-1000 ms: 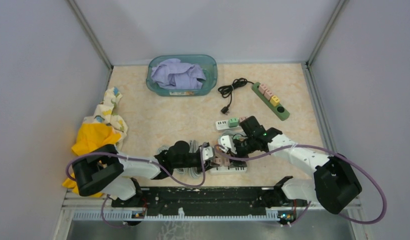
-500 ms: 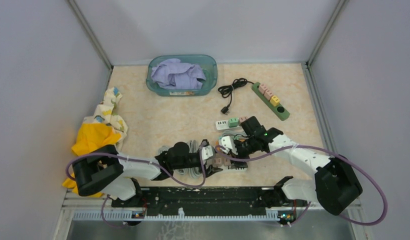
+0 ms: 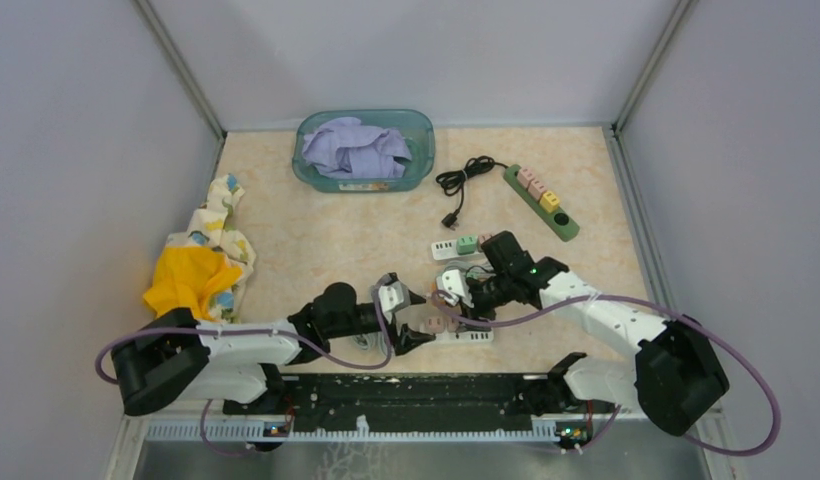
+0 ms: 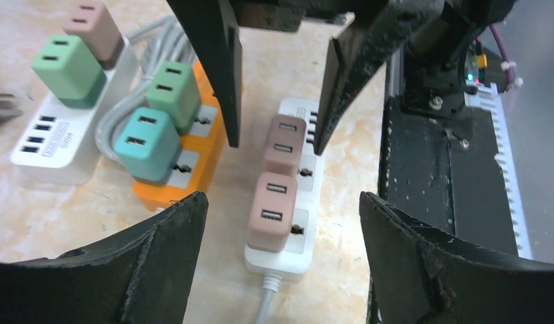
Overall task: Pull the plug off the socket
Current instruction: Remove the plug from the socket.
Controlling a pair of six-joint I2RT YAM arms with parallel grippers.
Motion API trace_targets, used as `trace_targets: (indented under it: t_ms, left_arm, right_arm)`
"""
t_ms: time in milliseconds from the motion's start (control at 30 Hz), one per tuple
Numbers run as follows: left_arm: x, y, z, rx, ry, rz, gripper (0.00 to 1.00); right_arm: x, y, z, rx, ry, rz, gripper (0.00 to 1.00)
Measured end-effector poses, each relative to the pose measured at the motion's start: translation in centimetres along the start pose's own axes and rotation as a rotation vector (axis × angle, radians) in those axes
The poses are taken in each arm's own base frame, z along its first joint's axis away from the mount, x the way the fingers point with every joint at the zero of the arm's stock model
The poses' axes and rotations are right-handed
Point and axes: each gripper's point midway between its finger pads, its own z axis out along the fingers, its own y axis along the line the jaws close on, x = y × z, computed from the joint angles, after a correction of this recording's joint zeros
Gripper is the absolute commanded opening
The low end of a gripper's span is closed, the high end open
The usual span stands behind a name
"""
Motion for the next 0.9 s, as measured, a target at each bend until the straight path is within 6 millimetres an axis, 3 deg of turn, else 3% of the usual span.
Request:
trace_targets:
  t_ms: [133,300,633,900]
  left_arm:
    - [2.1,-0.4,0.0,0.029,0.055,-0.010,0.75]
    - [4.2,-0.3,0.5,0.042,0.129,0.003,0.70]
    - [5.3,0.1,1.5,0.054,0.165,0.034,0.59]
    - [5.9,0.2,1.9,0.055,0.178,0.033,0.43]
  right_arm:
    - [0.1,-0.2,0.2,0.005,0.010,-0.008,0.52]
    - [0.3,-0.2,0.4,0.004,0.023,-0.002,0.47]
    - [1.0,0.3,1.1,-0.030,0.043,0.018,0.36]
    - [0.9,0.2,1.1,-0.026,0.044,0.013,0.16]
